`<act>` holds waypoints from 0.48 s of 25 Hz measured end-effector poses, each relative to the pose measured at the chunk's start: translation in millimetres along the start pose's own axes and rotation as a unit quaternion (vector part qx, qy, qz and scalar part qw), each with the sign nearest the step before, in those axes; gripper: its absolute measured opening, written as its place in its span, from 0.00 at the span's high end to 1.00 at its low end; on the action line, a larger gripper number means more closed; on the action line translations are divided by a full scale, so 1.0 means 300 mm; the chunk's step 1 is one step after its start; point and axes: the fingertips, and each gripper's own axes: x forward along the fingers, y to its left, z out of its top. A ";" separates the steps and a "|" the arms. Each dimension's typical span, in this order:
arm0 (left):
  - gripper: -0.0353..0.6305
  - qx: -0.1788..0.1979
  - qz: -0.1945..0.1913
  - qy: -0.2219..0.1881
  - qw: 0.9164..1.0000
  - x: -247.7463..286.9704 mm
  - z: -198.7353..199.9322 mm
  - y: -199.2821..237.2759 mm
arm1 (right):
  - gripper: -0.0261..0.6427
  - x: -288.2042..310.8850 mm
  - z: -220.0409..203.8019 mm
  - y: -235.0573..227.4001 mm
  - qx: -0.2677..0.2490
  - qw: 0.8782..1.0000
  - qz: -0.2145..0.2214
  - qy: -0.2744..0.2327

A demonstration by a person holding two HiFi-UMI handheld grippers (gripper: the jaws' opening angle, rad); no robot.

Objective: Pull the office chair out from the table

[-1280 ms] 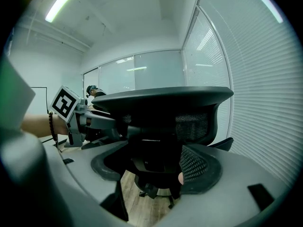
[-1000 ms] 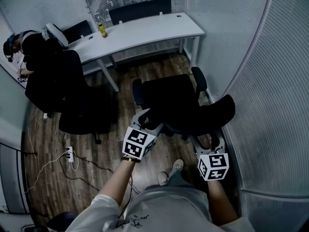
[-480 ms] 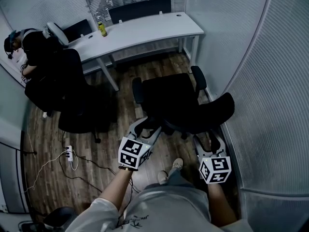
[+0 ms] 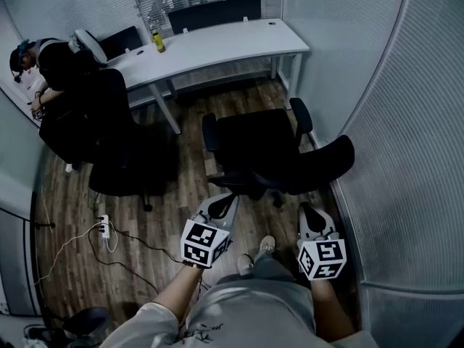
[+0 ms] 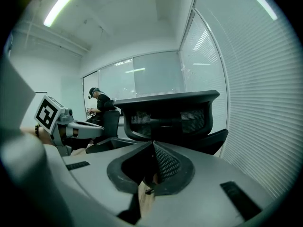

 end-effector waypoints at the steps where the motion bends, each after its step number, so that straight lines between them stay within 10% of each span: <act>1: 0.93 -0.005 -0.002 0.000 1.000 -0.007 -0.004 -0.009 | 0.95 -0.001 0.000 0.007 -0.001 1.000 0.003 0.002; 12: 0.93 -0.051 0.008 0.017 0.998 -0.045 -0.067 -0.084 | 0.95 0.004 0.016 0.071 -0.019 0.998 0.054 0.005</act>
